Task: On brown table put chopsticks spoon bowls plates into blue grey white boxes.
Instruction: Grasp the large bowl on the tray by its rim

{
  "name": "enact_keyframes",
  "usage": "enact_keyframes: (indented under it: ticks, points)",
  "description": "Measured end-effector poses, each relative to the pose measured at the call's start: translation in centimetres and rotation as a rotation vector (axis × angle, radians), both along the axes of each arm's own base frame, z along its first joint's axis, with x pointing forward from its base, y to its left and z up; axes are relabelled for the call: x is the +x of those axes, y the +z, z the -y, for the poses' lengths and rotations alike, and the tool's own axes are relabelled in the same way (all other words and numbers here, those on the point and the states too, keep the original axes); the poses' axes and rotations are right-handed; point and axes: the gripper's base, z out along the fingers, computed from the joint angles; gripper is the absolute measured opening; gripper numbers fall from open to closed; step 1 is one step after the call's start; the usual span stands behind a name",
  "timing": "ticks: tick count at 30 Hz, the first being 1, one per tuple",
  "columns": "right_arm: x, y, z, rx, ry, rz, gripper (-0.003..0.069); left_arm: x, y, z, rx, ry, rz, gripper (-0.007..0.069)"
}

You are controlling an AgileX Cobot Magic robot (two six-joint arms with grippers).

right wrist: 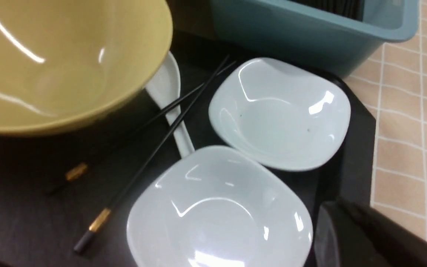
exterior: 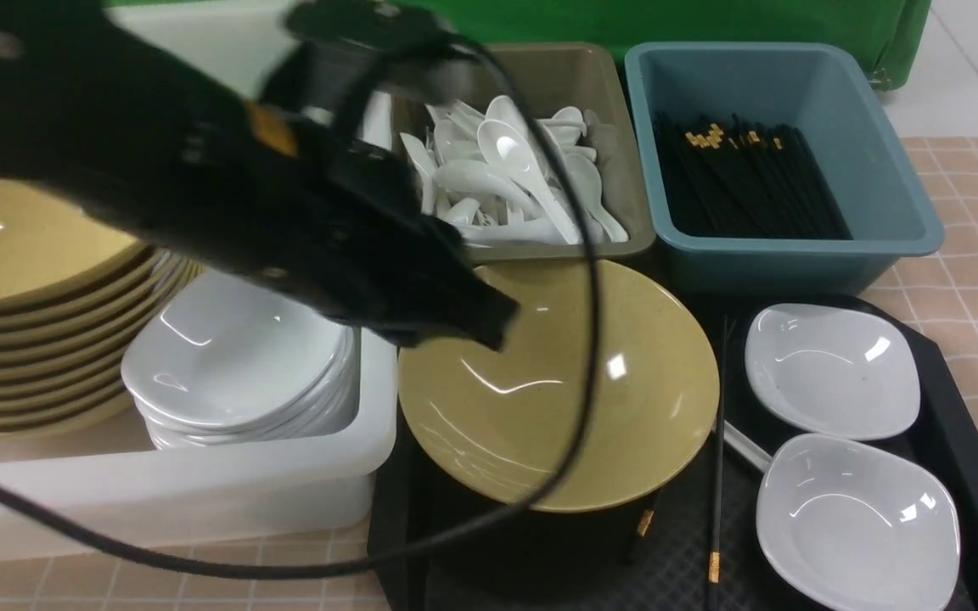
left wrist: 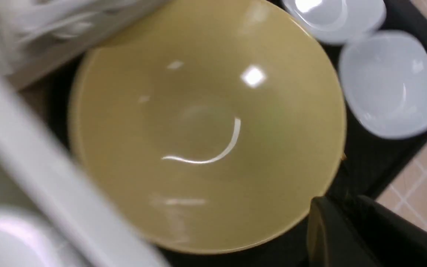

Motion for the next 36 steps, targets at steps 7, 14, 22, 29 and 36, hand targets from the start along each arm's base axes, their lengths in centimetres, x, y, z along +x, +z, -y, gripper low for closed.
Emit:
enact_keyframes:
  ticks: [7,14,22,29,36]
  points:
    - [0.0,-0.5,-0.3,0.019,0.015,0.001,0.0036,2.5,-4.7,5.6,0.163,-0.105,-0.016,0.0004]
    - [0.0,-0.4,-0.4,0.027,0.024,0.013,0.0036,6.0,-11.4,8.6,0.256,-0.101,-0.067,0.0004]
    - [0.1,-0.4,-0.4,0.029,0.022,0.015,0.0038,5.3,-12.5,11.7,0.117,-0.136,-0.276,0.0004]
    - [0.1,-0.4,-0.4,0.029,0.022,0.015,0.0038,4.5,-6.7,13.3,-0.069,-0.236,-0.243,0.0008]
    - [0.1,-0.4,-0.4,0.030,0.022,0.015,0.0038,6.1,-6.9,11.9,0.147,-0.269,-0.044,0.0017]
